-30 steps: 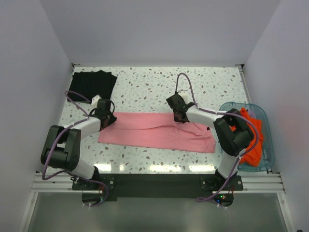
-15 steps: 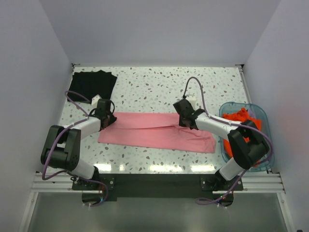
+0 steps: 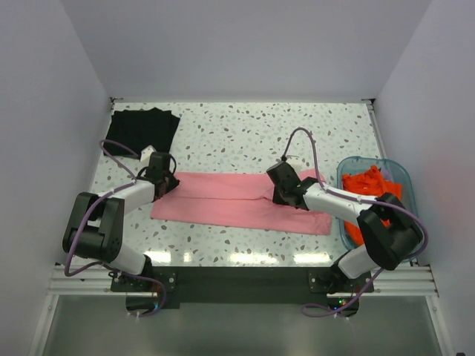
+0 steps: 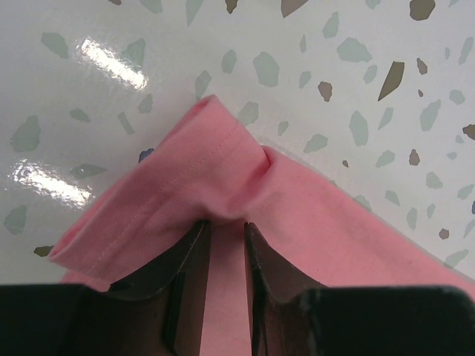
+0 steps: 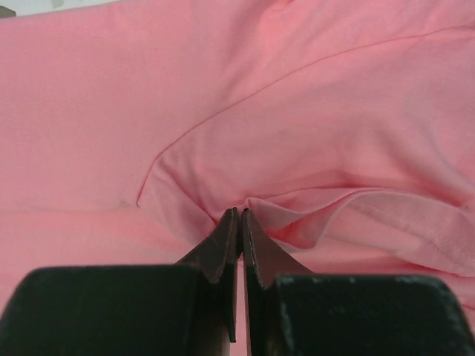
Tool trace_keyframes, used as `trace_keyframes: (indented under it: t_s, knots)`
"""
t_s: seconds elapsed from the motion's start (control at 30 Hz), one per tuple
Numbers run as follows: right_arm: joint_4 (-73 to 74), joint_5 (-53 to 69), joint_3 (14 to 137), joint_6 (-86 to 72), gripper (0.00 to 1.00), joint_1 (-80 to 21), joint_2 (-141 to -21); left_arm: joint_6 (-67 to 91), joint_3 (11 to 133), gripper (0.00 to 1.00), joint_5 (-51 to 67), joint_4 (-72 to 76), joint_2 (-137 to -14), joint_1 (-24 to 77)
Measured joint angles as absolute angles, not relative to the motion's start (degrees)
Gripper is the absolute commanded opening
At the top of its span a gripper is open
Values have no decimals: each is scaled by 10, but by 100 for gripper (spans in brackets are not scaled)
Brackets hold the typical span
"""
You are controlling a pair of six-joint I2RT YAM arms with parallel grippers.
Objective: Fold and stack the t-shirts
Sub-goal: Fold the tshirt
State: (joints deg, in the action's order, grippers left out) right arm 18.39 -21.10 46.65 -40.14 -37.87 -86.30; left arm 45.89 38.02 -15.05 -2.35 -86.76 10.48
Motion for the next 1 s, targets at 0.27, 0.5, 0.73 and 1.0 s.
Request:
trace_keyframes:
  t_s: [0.27,0.5,0.73,1.0]
  knots:
    - [174,-214,464,-444,5,-403,-870,459,378,30,-149,-19,-867,105]
    - [172,-228,464,-466,6,-429,-886,459,377,30,-149,-16,-867,105]
    - [170,-246,458,-478,21,-444,-885,459,376,30,-147,-12,-867,105]
    - [168,-260,454,-470,39,-453,-858,459,376,30,-147,-11,-867,105]
